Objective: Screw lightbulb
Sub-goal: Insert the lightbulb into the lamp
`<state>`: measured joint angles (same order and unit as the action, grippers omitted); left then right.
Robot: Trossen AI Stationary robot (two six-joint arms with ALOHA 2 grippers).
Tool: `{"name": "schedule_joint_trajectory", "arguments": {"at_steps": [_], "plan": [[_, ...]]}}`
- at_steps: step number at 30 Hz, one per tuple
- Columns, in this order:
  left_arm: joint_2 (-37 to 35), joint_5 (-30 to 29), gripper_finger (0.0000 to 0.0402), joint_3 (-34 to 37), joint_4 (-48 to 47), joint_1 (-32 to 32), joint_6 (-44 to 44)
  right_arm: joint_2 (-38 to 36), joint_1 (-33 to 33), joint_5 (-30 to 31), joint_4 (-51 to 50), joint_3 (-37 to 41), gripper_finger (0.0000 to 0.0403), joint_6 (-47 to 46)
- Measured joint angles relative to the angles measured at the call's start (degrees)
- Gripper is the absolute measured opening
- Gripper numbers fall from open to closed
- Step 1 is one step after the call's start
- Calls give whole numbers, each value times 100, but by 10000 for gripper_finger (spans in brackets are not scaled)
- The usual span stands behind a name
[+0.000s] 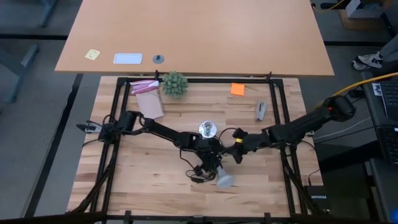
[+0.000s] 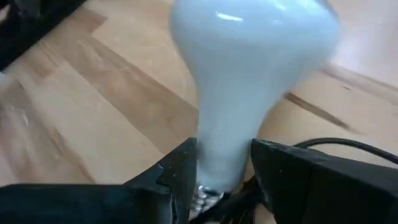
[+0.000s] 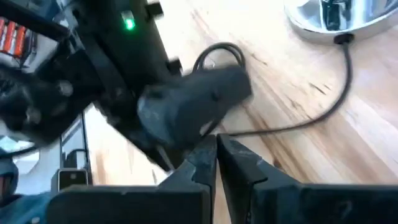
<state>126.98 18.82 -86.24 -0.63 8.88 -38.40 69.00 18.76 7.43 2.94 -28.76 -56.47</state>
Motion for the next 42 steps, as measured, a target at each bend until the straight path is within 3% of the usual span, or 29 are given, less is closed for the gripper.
{"name": "schedule_joint_trajectory", "arguments": {"at_steps": [10, 17, 22, 29, 34, 42], "plan": [[-45, -12, 143, -20, 97, -2, 136, -1113, 2, -389, -386, -411, 23, 778], [-46, -17, 143, -22, 139, -2, 132, -1110, 371, -727, -376, -631, 23, 836], [-46, -134, 143, -22, 147, -2, 132, -970, 1043, -680, -408, -620, 24, 245], [-46, -146, 143, -24, 170, -2, 197, -219, 1907, -161, -145, -620, 23, -641], [-46, -148, 143, -24, 173, -2, 195, 697, 2256, -338, 556, -616, 23, -1217], [-46, -148, 143, -26, 175, -2, 178, 1746, 2358, -480, 1560, -616, 24, -1241]]}}
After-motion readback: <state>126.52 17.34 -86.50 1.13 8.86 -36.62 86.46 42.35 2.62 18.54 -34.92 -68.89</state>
